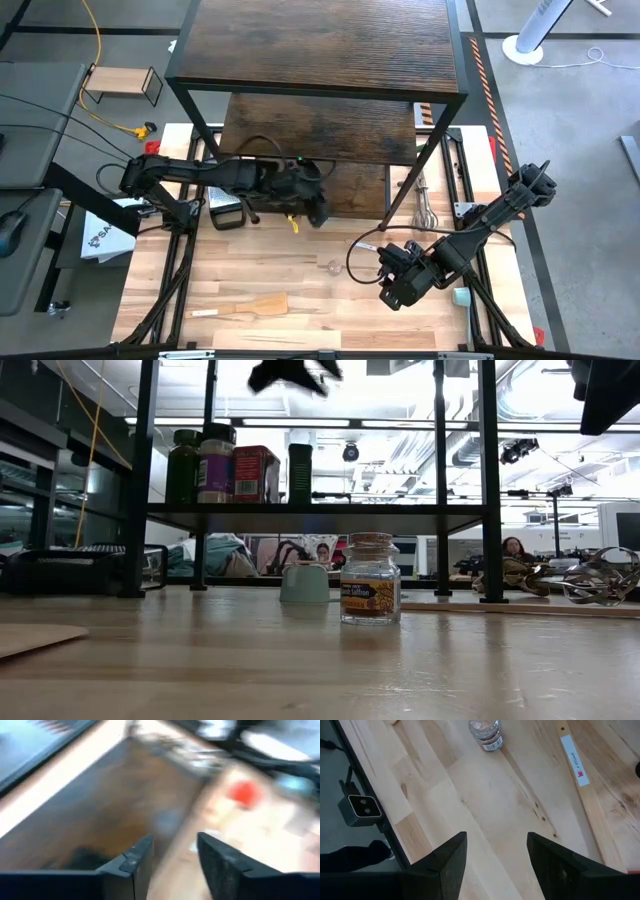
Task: Shelf spices
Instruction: Put the brown seasoning bottle onto the shelf
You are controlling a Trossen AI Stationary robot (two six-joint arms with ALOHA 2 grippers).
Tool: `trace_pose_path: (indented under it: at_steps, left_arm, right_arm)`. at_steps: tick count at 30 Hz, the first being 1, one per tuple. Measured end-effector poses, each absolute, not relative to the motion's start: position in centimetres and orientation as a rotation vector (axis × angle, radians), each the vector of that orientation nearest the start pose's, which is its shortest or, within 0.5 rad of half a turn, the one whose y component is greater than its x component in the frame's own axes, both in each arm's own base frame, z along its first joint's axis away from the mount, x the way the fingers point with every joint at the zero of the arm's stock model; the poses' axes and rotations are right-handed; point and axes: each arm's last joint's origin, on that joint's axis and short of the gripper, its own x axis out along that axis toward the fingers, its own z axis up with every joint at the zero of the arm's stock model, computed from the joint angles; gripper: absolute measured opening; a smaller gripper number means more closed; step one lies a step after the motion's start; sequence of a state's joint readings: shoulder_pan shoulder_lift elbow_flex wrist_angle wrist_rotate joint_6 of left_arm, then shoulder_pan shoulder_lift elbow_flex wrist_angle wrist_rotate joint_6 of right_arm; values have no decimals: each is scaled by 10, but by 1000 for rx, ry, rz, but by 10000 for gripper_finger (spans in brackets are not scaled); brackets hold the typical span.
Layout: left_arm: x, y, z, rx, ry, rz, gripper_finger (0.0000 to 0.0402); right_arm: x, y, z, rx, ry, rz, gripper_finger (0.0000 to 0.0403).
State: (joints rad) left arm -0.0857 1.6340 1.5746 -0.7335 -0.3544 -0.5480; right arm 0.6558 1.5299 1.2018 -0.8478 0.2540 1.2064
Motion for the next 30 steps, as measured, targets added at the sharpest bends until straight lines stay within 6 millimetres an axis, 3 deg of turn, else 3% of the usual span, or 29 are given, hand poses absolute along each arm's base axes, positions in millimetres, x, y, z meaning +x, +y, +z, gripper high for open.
trace_pose_path:
  at_steps: [3, 6, 10, 13, 20, 26, 30]
  left_arm:
    - [342, -45, 364, -239, 663, 227, 120]
    - [324, -80, 372, -87, 672, 108, 77]
    - [304, -119, 353, 81, 824, 128, 31]
    - [295, -142, 331, 126, 939, 202, 21]
    - [287, -187, 295, 17, 969, 367, 64]
    - [272, -215, 283, -173, 990, 413, 126]
    - [253, -226, 278, -272, 987, 484, 161]
  right_arm:
    - [240, 178, 257, 558, 1072, -296, 204]
    - [241, 180, 258, 544, 1044, -278, 204]
    - [245, 181, 260, 547, 976, -278, 204]
    - [258, 179, 260, 492, 923, -223, 204]
    - [293, 175, 234, 342, 954, -82, 205]
    - [313, 171, 211, 279, 993, -14, 215]
    - [318, 162, 207, 235, 1002, -18, 229]
